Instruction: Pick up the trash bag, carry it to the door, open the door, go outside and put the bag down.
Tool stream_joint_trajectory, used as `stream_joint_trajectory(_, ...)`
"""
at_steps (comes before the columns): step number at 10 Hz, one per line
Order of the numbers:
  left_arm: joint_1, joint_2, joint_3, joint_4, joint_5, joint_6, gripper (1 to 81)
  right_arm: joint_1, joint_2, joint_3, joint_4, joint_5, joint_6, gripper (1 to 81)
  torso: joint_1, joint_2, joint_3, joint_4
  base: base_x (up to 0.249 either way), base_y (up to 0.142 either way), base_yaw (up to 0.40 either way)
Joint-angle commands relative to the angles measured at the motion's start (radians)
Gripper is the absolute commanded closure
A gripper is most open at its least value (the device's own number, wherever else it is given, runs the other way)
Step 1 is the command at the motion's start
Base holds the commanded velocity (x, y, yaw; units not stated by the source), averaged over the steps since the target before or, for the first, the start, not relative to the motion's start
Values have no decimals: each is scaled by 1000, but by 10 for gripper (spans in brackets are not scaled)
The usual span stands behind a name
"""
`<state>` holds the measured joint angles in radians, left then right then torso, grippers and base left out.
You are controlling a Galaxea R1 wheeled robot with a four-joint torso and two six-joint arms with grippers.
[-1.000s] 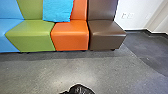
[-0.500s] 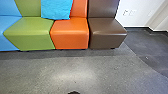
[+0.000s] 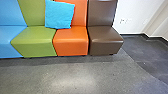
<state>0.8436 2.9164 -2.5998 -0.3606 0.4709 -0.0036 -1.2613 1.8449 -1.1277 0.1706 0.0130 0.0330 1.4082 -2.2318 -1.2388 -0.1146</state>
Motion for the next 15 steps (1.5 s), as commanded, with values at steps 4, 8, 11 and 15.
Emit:
stream_joint_trajectory(4,-54,-22,4,-6,80,23,811,29,-28,2,6,-76,-1,10,-130,201,200,0,0,0,0)
stream_joint_trajectory(8,21,-40,3,-6,13,63,811,22,-10,-16,7,-76,-4,10,-224,345,346,0,0,0,0)
stream_joint_trajectory(11,64,-75,3,-8,0,73,811,21,15,-44,6,-76,-2,10,-293,450,453,0,0,0,0)
stream_joint_trajectory(15,125,-88,3,-6,-46,79,811,21,58,-95,4,-80,-2,10,-373,571,453,0,0,0,0)
